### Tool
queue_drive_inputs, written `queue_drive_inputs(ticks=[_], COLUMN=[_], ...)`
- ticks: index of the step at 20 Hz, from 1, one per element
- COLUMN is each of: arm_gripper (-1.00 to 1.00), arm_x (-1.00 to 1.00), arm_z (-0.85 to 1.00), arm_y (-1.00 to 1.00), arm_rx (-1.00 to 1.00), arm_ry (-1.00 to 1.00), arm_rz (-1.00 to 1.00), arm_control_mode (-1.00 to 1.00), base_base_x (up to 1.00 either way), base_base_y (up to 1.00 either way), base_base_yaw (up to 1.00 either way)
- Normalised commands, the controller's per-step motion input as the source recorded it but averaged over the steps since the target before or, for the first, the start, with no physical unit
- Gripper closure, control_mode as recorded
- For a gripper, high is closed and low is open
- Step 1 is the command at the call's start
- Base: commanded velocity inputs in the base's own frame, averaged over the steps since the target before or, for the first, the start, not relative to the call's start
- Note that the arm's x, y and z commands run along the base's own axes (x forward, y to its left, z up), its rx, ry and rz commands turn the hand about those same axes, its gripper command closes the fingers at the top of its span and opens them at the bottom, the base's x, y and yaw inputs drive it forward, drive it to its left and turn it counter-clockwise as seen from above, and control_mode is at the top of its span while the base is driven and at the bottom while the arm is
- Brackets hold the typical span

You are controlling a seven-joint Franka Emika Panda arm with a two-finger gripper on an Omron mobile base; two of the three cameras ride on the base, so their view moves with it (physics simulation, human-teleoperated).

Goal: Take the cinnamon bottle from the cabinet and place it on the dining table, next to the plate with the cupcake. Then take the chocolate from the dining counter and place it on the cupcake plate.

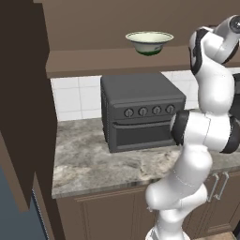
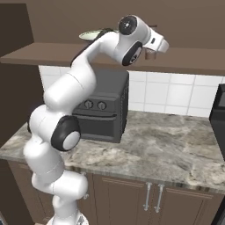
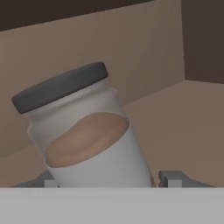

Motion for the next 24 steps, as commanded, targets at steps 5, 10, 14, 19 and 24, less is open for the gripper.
queue_drive_inputs(ticks=[5,10,14,19,24], arm_gripper=[1.0,1.0,1.0,1.0,1.0], arm_x=[-1.0,-1.0,-1.0,-1.0,-1.0], arm_z=[0.0,0.0,-0.01,-0.3,-0.1], arm_y=[0.22,0.44,0.47,0.61,0.45], arm_rx=[0.01,0.0,0.0,-0.04,-0.01], arm_ry=[-0.21,-0.22,-0.16,-0.16,-0.02], arm_rz=[0.0,0.05,0.07,0.04,0.0], arm_control_mode=[-1.0,-1.0,-1.0,-1.0,-1.0], base_base_x=[0.0,0.0,0.0,0.0,0.0], base_base_y=[0.0,0.0,0.0,0.0,0.0], base_base_yaw=[0.0,0.0,0.0,0.0,0.0])
